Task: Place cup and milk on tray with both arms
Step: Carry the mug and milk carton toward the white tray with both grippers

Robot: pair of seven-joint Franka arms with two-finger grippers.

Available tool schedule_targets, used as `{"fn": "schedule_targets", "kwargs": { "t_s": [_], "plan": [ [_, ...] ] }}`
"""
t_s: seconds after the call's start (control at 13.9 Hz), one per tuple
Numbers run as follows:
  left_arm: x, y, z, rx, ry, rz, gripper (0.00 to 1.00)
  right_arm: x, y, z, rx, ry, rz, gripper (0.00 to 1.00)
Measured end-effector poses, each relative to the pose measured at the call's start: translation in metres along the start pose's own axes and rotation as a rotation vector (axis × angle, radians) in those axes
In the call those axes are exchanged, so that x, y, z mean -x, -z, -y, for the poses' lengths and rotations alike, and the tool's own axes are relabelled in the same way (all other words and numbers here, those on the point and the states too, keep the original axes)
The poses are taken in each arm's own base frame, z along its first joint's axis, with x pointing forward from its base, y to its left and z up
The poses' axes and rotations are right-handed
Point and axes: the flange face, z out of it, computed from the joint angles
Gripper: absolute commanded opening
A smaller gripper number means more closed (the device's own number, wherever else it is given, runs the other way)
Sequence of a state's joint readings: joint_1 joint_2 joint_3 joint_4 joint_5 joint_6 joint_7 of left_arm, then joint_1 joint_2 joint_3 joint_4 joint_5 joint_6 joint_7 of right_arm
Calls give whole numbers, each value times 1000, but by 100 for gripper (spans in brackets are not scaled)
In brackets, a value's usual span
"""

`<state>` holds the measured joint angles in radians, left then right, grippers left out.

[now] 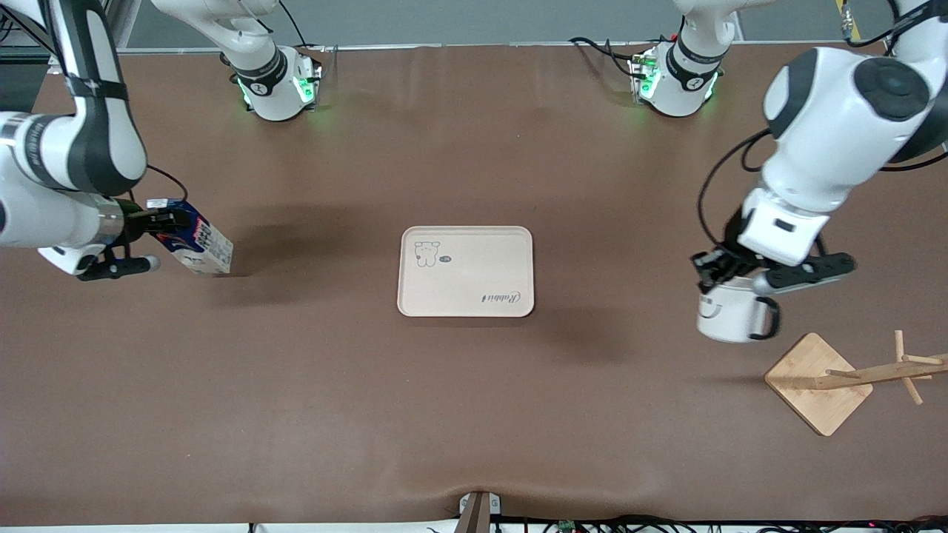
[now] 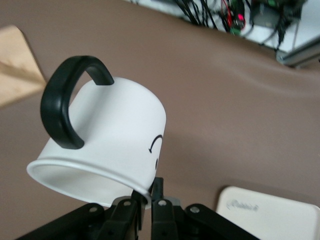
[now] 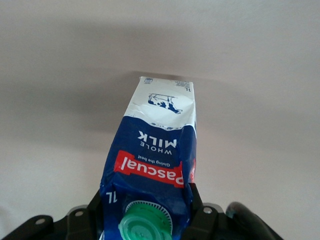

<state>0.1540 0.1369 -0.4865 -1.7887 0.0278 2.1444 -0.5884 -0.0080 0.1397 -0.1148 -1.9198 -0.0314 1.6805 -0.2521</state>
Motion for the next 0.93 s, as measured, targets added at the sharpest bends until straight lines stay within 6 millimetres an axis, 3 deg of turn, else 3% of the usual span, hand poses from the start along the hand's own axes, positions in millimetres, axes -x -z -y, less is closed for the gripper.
{"fn": "schedule_targets", "kwargs": {
  "t_s": [0.36, 0.65, 0.93],
  "plan": [
    [76, -52, -97, 74, 85, 195, 3, -3, 62, -4, 15, -8, -47, 9],
    [128, -93, -157, 70, 250, 341, 3, -9, 90, 3, 27, -13, -80, 9],
    [179, -157, -213, 15, 324, 468, 2, -20, 102, 48, 7, -42, -106, 9]
  ]
}}
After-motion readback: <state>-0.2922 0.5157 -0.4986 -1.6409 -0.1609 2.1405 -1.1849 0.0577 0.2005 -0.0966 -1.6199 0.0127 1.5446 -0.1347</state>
